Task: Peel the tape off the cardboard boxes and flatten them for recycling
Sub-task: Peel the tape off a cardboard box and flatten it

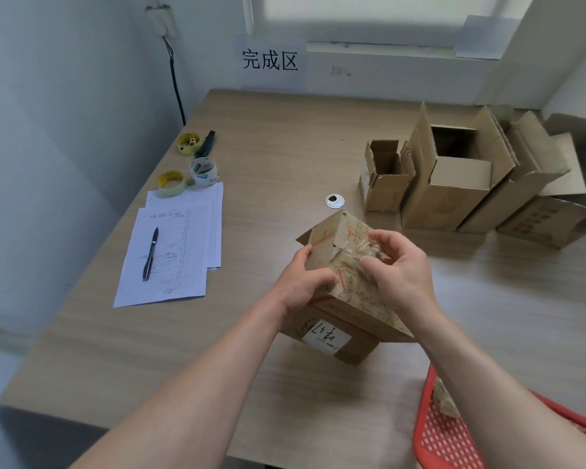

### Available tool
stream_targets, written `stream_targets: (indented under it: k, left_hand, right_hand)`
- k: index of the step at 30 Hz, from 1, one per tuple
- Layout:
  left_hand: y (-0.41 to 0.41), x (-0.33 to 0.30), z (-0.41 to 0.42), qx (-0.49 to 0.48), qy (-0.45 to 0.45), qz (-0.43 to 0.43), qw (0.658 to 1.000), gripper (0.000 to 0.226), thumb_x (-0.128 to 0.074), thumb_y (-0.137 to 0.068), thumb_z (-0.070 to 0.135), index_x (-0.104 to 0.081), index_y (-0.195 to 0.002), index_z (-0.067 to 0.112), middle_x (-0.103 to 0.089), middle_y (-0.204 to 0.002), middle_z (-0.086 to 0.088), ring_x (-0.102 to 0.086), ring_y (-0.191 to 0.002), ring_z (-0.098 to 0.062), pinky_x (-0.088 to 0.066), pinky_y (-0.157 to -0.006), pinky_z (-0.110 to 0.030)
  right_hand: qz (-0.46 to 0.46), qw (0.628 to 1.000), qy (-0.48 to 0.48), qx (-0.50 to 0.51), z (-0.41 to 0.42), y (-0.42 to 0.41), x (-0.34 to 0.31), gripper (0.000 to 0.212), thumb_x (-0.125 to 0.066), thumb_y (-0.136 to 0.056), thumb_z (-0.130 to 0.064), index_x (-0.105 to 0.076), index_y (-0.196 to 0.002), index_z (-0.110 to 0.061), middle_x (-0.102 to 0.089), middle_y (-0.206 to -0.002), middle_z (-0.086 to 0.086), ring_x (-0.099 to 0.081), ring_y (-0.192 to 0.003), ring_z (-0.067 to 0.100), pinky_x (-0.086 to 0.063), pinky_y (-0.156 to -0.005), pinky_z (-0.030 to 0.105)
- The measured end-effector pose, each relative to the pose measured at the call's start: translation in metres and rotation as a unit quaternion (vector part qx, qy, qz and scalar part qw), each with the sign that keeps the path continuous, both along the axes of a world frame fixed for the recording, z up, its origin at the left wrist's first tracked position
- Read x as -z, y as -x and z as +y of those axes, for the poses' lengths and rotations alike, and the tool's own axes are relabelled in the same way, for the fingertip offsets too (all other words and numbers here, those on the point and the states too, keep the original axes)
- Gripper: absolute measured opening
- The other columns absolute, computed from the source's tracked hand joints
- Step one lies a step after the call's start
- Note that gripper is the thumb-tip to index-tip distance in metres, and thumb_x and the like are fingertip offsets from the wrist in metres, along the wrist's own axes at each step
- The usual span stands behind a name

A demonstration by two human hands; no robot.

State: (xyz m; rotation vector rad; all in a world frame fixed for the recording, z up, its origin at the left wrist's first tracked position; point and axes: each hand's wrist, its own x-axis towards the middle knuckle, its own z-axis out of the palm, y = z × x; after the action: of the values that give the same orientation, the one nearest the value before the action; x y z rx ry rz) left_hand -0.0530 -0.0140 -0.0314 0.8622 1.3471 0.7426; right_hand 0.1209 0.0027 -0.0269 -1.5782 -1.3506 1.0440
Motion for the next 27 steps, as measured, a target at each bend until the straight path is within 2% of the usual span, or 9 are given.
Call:
stream_targets:
  k: [3,5,7,10,12,16,20,23,27]
  left_hand:
    - [0.006,0.008,-0.002,-0.014,-0.006,0.017,1.0,0.096,-0.066,-0.053,0.029,-0.039,-0.145,0.027,-0.069,-0.114,-0.007,-0.07,-0.098,-0.024,-0.059,-0.082,-0.041]
    - [0.01,0.016,-0.003,-0.023,-0.017,0.027,0.999,0.094,-0.068,-0.05,0.037,-0.046,-0.141,0.029,-0.072,-0.111,-0.003,-0.07,-0.099,-0.022,-0.057,-0.09,-0.045]
    - [0.014,0.023,-0.006,-0.027,-0.021,0.025,0.999,0.085,-0.072,-0.054,0.043,-0.052,-0.135,0.03,-0.073,-0.111,0.0,-0.07,-0.101,-0.021,-0.055,-0.095,-0.047]
    - [0.019,0.032,-0.012,-0.04,-0.034,0.014,0.999,0.078,-0.075,-0.063,0.051,-0.056,-0.136,0.03,-0.072,-0.115,0.0,-0.07,-0.105,-0.019,-0.054,-0.098,-0.046]
    - [0.022,0.035,-0.014,-0.06,-0.028,-0.002,0.998,0.073,-0.072,-0.063,0.053,-0.061,-0.13,0.027,-0.073,-0.113,0.0,-0.07,-0.104,-0.018,-0.056,-0.094,-0.041]
    - [0.035,0.043,-0.02,-0.074,0.005,-0.02,0.997,0.037,-0.064,-0.075,0.037,-0.07,-0.109,0.025,-0.076,-0.1,-0.004,-0.071,-0.09,-0.019,-0.055,-0.072,-0.033]
    - [0.047,0.055,-0.026,-0.092,0.016,-0.028,0.995,0.021,-0.058,-0.092,0.022,-0.072,-0.107,0.023,-0.075,-0.088,-0.004,-0.069,-0.078,-0.017,-0.053,-0.061,-0.027]
    - [0.054,0.062,-0.03,-0.113,0.016,-0.056,0.992,0.023,-0.056,-0.097,0.016,-0.071,-0.114,0.017,-0.073,-0.084,0.001,-0.067,-0.073,-0.01,-0.05,-0.054,-0.02]
    - [0.059,0.07,-0.034,-0.121,0.008,-0.062,0.991,0.028,-0.057,-0.097,0.017,-0.07,-0.121,0.018,-0.072,-0.086,0.007,-0.067,-0.074,-0.001,-0.05,-0.058,-0.016]
  right_hand:
    - [-0.119,0.988,-0.08,-0.059,-0.008,0.011,0.0,0.057,-0.08,-0.071,-0.023,-0.067,-0.125,-0.036,-0.058,-0.133,-0.013,-0.057,-0.12,0.01,-0.047,-0.104,0.035]
    - [-0.188,0.971,-0.103,-0.103,-0.009,0.018,0.001,0.058,-0.081,-0.076,-0.024,-0.064,-0.131,-0.035,-0.049,-0.144,-0.006,-0.049,-0.127,0.013,-0.039,-0.107,0.029]
    - [-0.209,0.962,-0.122,-0.129,-0.009,0.025,0.003,0.053,-0.079,-0.08,-0.026,-0.065,-0.13,-0.034,-0.045,-0.147,-0.001,-0.049,-0.126,0.017,-0.038,-0.104,0.03]
    - [-0.232,0.949,-0.162,-0.136,-0.005,0.037,0.009,0.043,-0.078,-0.083,-0.02,-0.07,-0.124,-0.029,-0.052,-0.138,0.004,-0.054,-0.119,0.022,-0.044,-0.099,0.034]
    - [-0.243,0.945,-0.173,-0.134,-0.003,0.045,0.011,0.037,-0.076,-0.083,-0.015,-0.073,-0.118,-0.025,-0.058,-0.127,0.002,-0.058,-0.112,0.021,-0.045,-0.092,0.03]
    - [-0.226,0.955,-0.143,-0.128,0.0,0.06,0.019,0.026,-0.073,-0.083,-0.01,-0.074,-0.106,-0.024,-0.062,-0.114,-0.009,-0.061,-0.104,0.015,-0.041,-0.085,0.024]
    - [-0.228,0.952,-0.094,-0.179,0.002,0.079,0.025,0.04,-0.063,-0.09,-0.01,-0.071,-0.121,-0.034,-0.056,-0.117,-0.011,-0.054,-0.109,0.013,-0.042,-0.095,0.029]
    - [-0.296,0.922,-0.061,-0.24,0.006,0.092,0.025,0.047,-0.056,-0.094,-0.017,-0.061,-0.13,-0.047,-0.05,-0.118,-0.012,-0.047,-0.113,0.011,-0.04,-0.101,0.042]
    - [-0.377,0.872,-0.025,-0.311,0.013,0.108,0.018,0.035,-0.05,-0.097,-0.039,-0.058,-0.129,-0.053,-0.043,-0.112,-0.015,-0.04,-0.118,0.012,-0.03,-0.103,0.043]
